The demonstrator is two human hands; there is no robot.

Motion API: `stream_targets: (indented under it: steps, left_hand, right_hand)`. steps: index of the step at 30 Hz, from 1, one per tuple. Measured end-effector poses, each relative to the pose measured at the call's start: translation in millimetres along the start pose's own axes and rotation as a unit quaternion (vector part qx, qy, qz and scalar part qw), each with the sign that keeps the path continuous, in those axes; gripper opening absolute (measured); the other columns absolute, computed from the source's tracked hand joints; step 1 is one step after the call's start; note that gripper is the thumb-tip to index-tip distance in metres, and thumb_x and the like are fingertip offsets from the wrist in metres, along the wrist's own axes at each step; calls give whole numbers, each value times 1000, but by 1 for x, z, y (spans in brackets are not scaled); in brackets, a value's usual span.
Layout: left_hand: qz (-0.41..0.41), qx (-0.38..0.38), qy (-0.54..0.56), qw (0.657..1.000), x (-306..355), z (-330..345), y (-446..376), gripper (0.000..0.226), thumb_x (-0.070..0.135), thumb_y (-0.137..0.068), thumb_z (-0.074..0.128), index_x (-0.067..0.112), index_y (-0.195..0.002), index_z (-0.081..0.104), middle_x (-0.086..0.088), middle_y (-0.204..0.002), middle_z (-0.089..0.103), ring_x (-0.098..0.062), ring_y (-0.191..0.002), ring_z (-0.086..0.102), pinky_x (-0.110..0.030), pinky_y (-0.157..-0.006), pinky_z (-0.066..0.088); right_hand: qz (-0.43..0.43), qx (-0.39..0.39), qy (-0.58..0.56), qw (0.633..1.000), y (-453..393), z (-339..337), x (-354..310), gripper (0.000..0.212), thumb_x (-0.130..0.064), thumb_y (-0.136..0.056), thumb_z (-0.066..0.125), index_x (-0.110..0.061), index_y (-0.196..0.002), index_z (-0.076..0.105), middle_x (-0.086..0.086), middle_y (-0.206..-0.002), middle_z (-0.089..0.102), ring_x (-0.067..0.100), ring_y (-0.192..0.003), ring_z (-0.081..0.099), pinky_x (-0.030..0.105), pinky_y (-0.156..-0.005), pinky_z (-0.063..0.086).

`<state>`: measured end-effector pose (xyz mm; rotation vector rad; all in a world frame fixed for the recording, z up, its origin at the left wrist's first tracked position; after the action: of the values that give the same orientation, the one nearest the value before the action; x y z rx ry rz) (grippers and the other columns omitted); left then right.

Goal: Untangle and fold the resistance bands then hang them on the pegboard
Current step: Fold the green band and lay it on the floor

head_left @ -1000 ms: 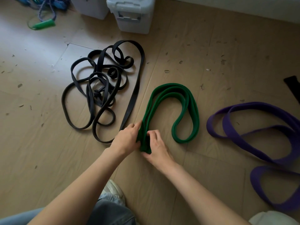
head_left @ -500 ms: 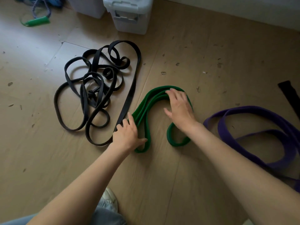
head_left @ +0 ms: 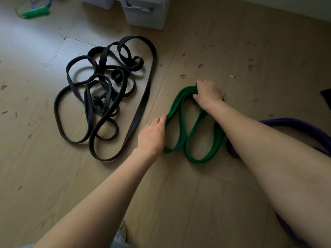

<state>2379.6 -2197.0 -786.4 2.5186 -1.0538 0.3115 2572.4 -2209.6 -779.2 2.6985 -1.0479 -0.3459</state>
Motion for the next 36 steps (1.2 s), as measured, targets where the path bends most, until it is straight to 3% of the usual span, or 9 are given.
stream_targets:
  steps: [2, 5, 8, 14, 19, 22, 28, 31, 36]
  left_hand:
    - [-8, 3, -15, 1000, -1, 1, -2, 64, 5, -89, 47, 23, -144, 20, -6, -128, 52, -28, -106, 55, -39, -82, 48]
    - [-2, 14, -16, 1000, -4, 2, 2, 60, 7, -92, 41, 27, -144, 20, -4, -127, 52, -27, -104, 54, -37, -76, 48]
    - [-1, 12, 8, 1000, -5, 1, 2, 62, 10, -91, 45, 28, -145, 19, -5, -127, 51, -26, -106, 54, -37, -76, 50]
    - [-66, -19, 90, 994, -21, 4, 16, 65, 37, -90, 52, 25, -145, 21, -11, -131, 45, -29, -117, 45, -39, -92, 44]
    - [-16, -14, 90, 996, -3, 2, 19, 52, 23, -94, 46, 20, -143, 29, -10, -121, 53, -26, -106, 55, -36, -84, 48]
    - [-26, 11, 40, 999, -11, -5, 21, 53, 23, -94, 44, 21, -144, 26, -12, -123, 50, -30, -109, 49, -39, -83, 46]
    - [-3, -19, 34, 999, -15, -1, 18, 57, 23, -93, 48, 23, -144, 23, -10, -121, 50, -26, -103, 50, -29, -74, 41]
    - [11, -30, 38, 999, -10, 1, 19, 58, 21, -92, 50, 22, -143, 24, -11, -121, 51, -27, -104, 51, -34, -82, 45]
    - [-60, -67, 127, 988, -13, 8, 24, 59, 25, -93, 50, 19, -145, 23, -14, -135, 44, -31, -119, 47, -42, -98, 44]
  right_hand:
    - [23, -14, -42, 999, 15, 3, 12, 60, -27, -88, 60, -8, -138, 33, 16, -139, 41, 34, -128, 37, 46, -105, 30]
    - [147, -2, -109, 983, 64, 10, 42, 99, -46, -78, 67, -17, -148, 3, 15, -155, 10, 39, -139, 14, 52, -111, 17]
    - [227, -16, -154, 962, 124, 37, 43, 117, -59, -70, 68, -17, -148, -8, 13, -155, 0, 38, -138, 13, 54, -106, 23]
    - [265, -28, -154, 951, 158, 54, 35, 106, -47, -79, 66, -12, -148, -7, 17, -154, 2, 40, -131, 21, 47, -104, 28]
    - [182, -46, -230, 955, 150, 56, 15, 86, -22, -85, 64, -8, -148, 7, 10, -151, 23, 33, -133, 32, 37, -105, 31]
    - [203, -26, -311, 928, 148, 56, 20, 75, -18, -84, 65, -9, -144, 22, 8, -146, 30, 28, -131, 36, 34, -105, 32]
    - [233, -34, -281, 930, 163, 63, 33, 76, -15, -87, 62, -15, -147, 14, 8, -150, 22, 33, -134, 31, 39, -105, 33]
    - [214, -33, -342, 914, 153, 60, 23, 74, -8, -84, 63, -14, -145, 22, 7, -147, 29, 27, -132, 36, 34, -106, 33]
    - [186, -53, -346, 918, 154, 69, -6, 67, -7, -84, 63, -16, -141, 28, 6, -145, 28, 28, -128, 38, 32, -101, 35]
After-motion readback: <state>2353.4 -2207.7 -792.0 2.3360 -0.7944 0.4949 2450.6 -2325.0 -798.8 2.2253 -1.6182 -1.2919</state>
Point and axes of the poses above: each hand's wrist, its own y-axis away from the middle knuckle, its own z-axis out of the palm, x = y × z, the point moved 10 cm from there along -y, towards the middle knuckle
